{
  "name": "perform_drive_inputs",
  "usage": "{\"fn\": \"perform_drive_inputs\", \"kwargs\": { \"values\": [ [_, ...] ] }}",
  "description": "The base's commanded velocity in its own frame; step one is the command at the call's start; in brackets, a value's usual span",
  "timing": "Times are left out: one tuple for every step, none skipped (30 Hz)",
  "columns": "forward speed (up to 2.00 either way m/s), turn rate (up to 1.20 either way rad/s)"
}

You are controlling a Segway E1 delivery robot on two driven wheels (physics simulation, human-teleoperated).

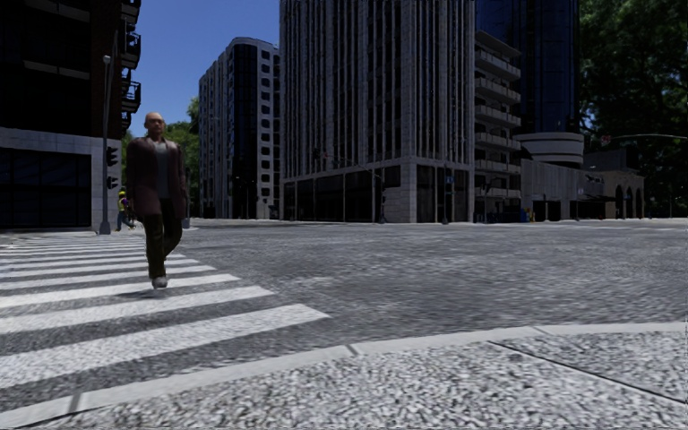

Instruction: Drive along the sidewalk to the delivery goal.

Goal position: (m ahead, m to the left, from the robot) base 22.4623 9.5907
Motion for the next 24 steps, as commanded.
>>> {"fn": "perform_drive_inputs", "kwargs": {
  "values": [
    [1.39,0.77],
    [1.39,0.77],
    [1.39,0.78],
    [1.39,0.80],
    [1.39,0.80],
    [1.39,0.81],
    [1.39,0.91],
    [1.39,1.00],
    [1.39,1.00],
    [1.39,1.04],
    [1.39,1.05],
    [1.39,1.05],
    [1.39,1.06],
    [1.39,1.06],
    [1.39,1.06],
    [1.39,1.06],
    [1.39,1.08],
    [1.39,1.09],
    [1.39,1.09],
    [1.39,1.09],
    [1.39,1.10],
    [1.39,1.10],
    [1.39,1.10],
    [1.39,1.20]
  ]
}}
